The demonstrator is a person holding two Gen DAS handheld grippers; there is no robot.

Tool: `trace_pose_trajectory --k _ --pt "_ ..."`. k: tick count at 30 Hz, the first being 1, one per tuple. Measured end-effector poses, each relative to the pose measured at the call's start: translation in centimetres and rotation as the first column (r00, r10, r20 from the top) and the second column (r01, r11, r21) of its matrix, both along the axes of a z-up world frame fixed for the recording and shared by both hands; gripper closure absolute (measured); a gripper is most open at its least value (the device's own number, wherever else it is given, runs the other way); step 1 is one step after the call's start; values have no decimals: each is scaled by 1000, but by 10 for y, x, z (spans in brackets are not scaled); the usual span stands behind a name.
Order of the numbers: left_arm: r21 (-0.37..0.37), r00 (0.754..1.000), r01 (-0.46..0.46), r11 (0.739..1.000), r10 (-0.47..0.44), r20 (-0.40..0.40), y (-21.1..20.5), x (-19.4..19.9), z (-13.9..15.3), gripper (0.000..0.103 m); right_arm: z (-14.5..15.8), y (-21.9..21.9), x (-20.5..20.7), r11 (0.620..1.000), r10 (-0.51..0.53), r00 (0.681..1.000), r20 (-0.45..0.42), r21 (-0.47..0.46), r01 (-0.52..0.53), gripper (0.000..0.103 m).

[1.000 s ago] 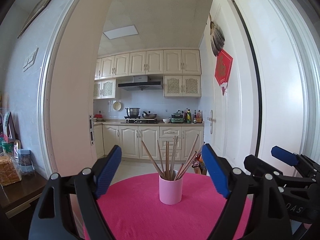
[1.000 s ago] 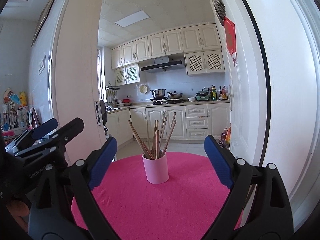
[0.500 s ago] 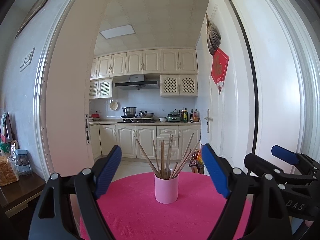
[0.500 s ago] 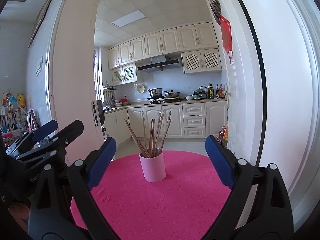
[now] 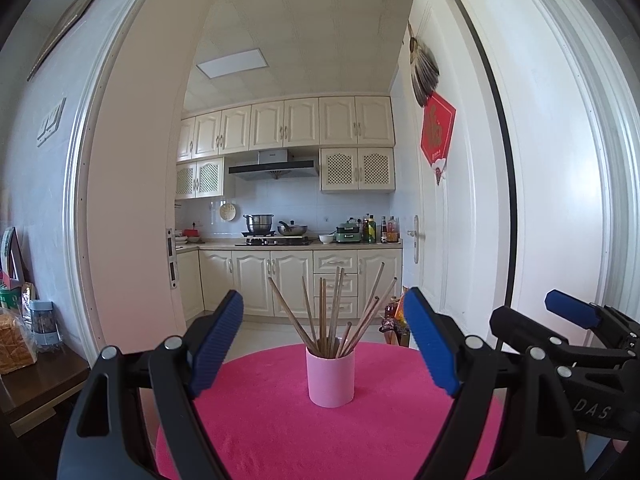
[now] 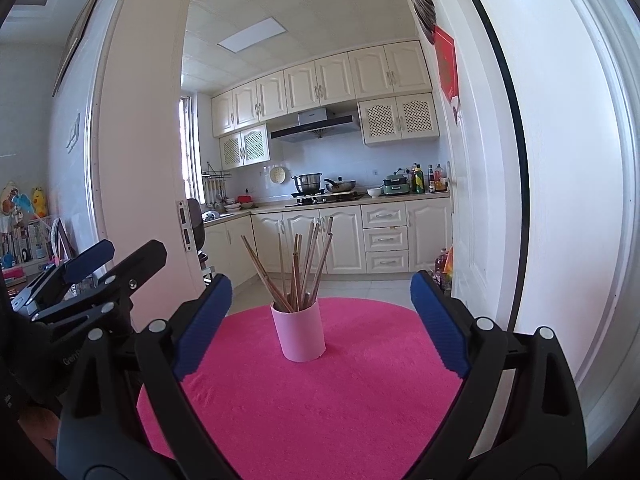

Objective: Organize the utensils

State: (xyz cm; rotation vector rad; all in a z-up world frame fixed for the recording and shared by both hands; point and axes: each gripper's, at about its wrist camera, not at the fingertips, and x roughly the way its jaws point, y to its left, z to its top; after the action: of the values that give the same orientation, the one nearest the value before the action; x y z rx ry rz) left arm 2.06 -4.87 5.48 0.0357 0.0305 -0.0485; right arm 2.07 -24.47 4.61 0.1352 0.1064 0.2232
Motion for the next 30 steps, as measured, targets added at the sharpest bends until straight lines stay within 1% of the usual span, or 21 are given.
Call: trace_pose_trajectory --k 30 --pt "4 1000 2 1000 -2 -7 -6 3 -1 22 -2 -3 3 1000 2 1000 -17 14 -1 14"
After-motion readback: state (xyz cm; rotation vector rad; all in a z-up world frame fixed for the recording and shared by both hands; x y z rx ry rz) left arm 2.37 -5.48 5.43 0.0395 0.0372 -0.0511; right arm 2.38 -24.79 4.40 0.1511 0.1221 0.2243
